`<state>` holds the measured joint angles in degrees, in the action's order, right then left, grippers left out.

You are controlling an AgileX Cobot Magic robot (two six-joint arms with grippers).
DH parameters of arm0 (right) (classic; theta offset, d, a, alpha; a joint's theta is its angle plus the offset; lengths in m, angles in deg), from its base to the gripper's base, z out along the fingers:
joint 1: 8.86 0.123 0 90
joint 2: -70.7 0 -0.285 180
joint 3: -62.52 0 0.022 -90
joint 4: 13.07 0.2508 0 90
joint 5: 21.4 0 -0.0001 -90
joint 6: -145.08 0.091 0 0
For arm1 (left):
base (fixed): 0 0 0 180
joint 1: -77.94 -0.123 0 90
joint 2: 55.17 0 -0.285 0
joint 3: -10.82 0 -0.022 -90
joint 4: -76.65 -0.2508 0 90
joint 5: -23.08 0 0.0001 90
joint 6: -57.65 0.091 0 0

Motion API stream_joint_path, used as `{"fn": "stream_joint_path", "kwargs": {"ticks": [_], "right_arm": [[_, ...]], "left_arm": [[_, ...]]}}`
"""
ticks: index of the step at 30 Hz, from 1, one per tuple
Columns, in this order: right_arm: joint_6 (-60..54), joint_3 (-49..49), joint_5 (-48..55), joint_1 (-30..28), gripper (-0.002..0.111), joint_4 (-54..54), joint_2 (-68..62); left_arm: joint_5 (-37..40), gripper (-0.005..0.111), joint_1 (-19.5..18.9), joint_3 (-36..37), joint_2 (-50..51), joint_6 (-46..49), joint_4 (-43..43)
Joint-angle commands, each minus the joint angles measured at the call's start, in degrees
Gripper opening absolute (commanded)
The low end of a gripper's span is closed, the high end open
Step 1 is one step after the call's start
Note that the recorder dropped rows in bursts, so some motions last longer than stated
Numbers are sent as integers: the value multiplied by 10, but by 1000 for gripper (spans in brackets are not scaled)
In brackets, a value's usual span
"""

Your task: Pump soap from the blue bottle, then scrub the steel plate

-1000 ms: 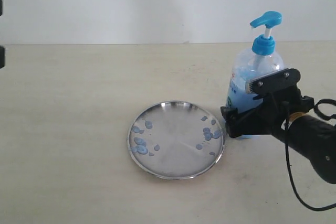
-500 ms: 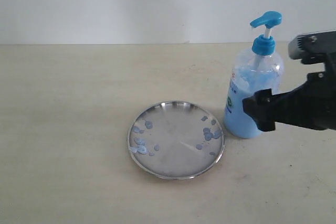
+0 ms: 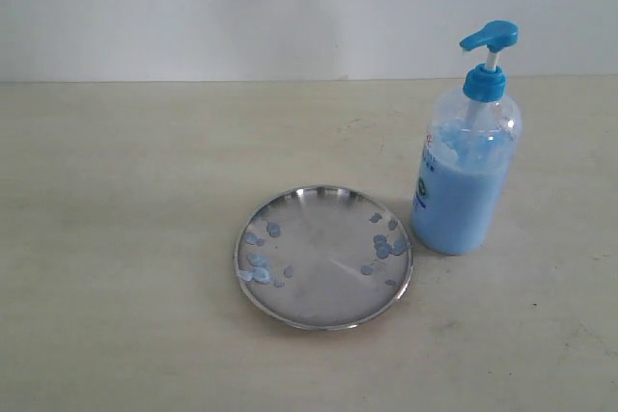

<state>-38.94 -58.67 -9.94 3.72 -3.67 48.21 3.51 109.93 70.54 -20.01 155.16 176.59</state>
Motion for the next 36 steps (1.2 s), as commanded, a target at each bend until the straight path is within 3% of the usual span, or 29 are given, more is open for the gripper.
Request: {"fn": "stream_joint_path", "kwargs": {"ticks": [1, 4, 6, 13, 21, 23, 25, 26, 27, 28, 30, 32, 35, 36], "right_arm": [[-54, 133, -223, -1, 0, -21, 55], [-54, 184, -256, -1, 0, -8, 54], [-61, 184, -162, -1, 0, 9, 54], [-28, 184, -123, -1, 0, 15, 55], [-25, 184, -124, -1, 0, 15, 55], [-25, 184, -124, -1, 0, 15, 55], [-25, 184, -124, -1, 0, 15, 55], [-25, 184, -124, -1, 0, 15, 55], [-25, 184, -124, -1, 0, 15, 55], [-25, 184, -124, -1, 0, 15, 55], [-25, 184, -124, -1, 0, 15, 55], [-25, 184, -124, -1, 0, 15, 55], [-25, 184, -124, -1, 0, 15, 55], [-25, 184, -124, -1, 0, 15, 55]], "left_arm": [[-2, 4, -1, 5, -4, -8, 0], [-1, 4, -1, 5, -4, -8, 0], [1, 4, -1, 5, -5, -8, 0], [2, 4, -1, 5, -5, -8, 0], [1, 4, -1, 19, 1, -96, 0], [31, 4, -1, -9, 50, -158, 0], [128, 4, -1, -72, 178, -132, 0], [191, 4, -1, -132, 299, -84, 0], [215, 4, -1, -153, 350, -66, 0], [281, 4, -1, -205, 467, -65, 0], [386, 4, -1, -266, 593, -108, -7], [416, 4, -1, -319, 671, -212, -116], [453, 4, -3, -395, 732, -503, -453], [536, 4, -3, -424, 745, -607, -589]]}}
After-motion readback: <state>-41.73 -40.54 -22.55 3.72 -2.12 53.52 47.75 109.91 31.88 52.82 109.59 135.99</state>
